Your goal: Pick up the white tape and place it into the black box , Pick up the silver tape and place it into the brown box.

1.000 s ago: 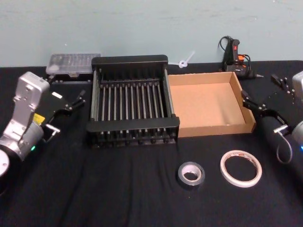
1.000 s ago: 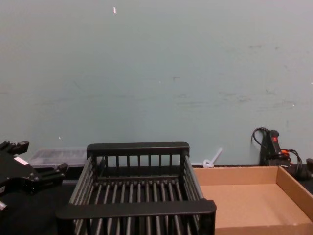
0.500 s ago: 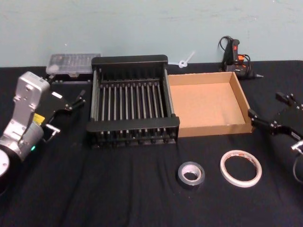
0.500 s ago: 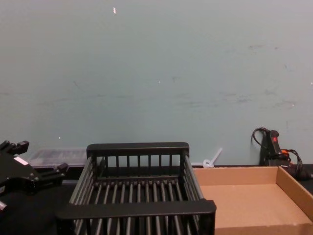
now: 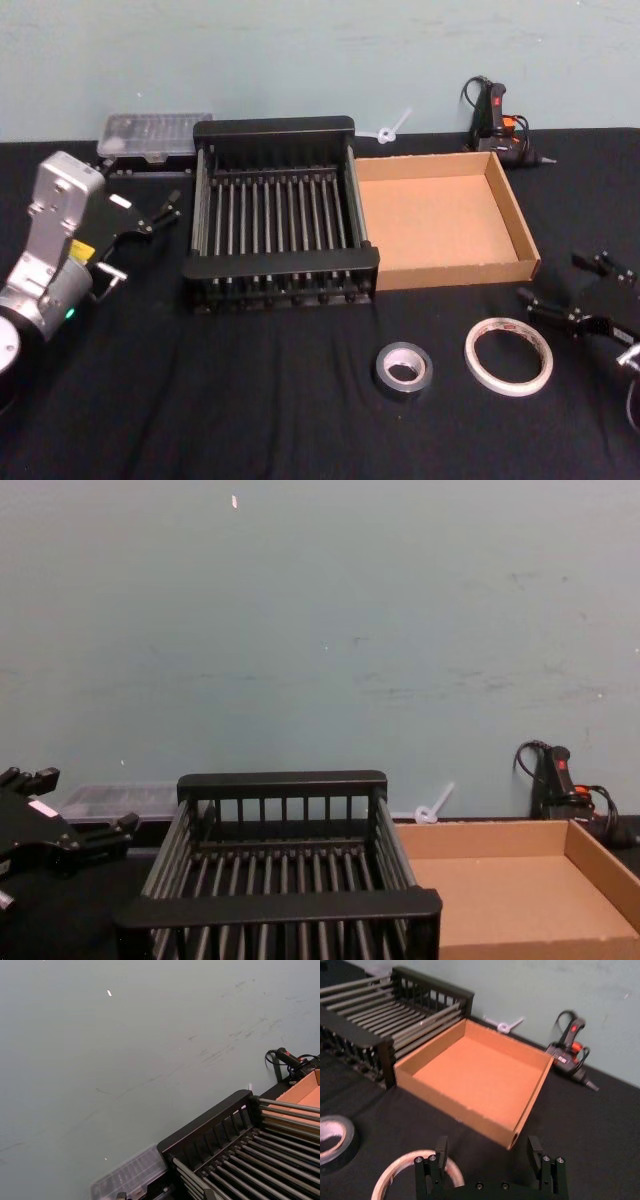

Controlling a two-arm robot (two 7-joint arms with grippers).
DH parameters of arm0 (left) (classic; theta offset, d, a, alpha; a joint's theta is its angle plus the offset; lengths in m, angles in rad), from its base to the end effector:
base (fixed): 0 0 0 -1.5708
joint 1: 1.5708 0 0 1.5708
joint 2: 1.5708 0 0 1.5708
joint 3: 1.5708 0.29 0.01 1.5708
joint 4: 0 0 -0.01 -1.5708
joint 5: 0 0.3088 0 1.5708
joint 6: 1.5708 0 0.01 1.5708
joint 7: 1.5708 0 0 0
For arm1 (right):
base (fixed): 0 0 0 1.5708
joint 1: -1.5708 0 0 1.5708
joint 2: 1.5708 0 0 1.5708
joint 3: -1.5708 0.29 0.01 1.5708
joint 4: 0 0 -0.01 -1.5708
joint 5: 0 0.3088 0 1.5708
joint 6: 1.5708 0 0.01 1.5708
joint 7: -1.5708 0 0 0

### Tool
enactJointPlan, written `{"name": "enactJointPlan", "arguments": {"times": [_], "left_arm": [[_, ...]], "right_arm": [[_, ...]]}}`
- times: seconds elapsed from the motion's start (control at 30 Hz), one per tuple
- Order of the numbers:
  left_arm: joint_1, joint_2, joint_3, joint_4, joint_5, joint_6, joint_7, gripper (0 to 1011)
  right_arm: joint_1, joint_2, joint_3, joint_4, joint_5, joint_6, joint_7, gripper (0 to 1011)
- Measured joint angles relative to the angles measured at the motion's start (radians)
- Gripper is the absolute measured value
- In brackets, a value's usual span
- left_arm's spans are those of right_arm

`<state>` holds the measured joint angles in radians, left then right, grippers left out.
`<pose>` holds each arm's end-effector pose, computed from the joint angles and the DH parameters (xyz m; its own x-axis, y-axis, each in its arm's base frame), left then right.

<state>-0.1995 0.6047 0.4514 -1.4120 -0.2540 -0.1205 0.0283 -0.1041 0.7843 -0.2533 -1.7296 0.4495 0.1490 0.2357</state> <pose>0.3581 0.0827 -0.3023 0.2923 0.8803 0.3737 -0.9553 0.2873 0.0703 0.2897 -0.1188 -0.2673 0.5285 -0.8273 0.1903 0.8227 0.4439 -0.3553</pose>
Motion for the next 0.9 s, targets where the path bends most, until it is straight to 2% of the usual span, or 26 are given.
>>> {"name": "enactJointPlan", "arguments": {"times": [0.47,0.9], "left_arm": [[0.000,0.000,0.000,0.000,0.000,0.000,0.000,1002],[0.000,0.000,0.000,0.000,0.000,0.000,0.000,1001]], "right_arm": [[-0.011,-0.016,-0.007,0.017,-0.018,0.077,0.056,1002],[-0.011,-0.045,0.003,0.037,-0.031,0.103,0.088,1002]]}}
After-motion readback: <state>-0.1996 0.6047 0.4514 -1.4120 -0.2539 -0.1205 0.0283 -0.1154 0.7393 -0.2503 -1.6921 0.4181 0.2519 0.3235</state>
